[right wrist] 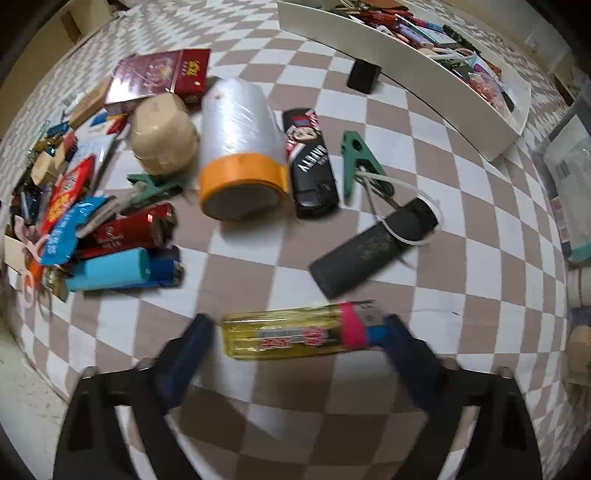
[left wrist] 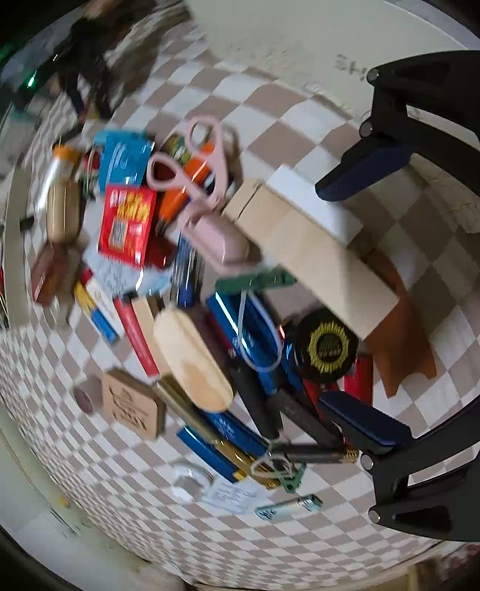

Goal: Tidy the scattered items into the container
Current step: 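Grasp the yellow lighter with pink cap with the right tool while the left tool approaches the wooden block, then grasp the light wooden block with the left tool while the right tool holds the lighter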

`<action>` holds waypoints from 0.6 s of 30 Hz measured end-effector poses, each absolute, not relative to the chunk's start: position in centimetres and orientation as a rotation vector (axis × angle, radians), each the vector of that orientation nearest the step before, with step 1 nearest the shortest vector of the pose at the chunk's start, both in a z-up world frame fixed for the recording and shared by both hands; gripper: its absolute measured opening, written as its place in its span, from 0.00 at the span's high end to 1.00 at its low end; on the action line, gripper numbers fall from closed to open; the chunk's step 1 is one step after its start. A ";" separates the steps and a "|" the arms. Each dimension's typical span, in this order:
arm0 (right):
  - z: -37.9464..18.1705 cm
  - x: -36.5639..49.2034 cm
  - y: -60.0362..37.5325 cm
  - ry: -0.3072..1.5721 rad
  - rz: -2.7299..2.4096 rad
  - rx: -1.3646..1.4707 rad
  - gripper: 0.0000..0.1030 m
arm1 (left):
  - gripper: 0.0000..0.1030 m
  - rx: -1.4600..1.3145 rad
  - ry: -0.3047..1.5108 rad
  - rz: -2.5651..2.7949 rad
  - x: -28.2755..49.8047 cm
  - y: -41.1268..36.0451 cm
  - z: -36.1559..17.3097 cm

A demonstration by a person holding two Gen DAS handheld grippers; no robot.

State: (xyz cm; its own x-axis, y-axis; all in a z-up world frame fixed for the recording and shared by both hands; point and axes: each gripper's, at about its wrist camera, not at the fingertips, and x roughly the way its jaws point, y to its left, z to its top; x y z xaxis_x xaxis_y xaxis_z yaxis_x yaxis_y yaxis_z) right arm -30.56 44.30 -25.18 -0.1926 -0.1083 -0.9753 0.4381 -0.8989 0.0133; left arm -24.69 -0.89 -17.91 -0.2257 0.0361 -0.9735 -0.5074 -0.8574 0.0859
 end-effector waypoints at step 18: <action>-26.9 -28.6 53.0 0.208 -2.103 1.786 0.18 | 0.48 -1.645 0.383 1.912 -22.4 -1.5 -18.5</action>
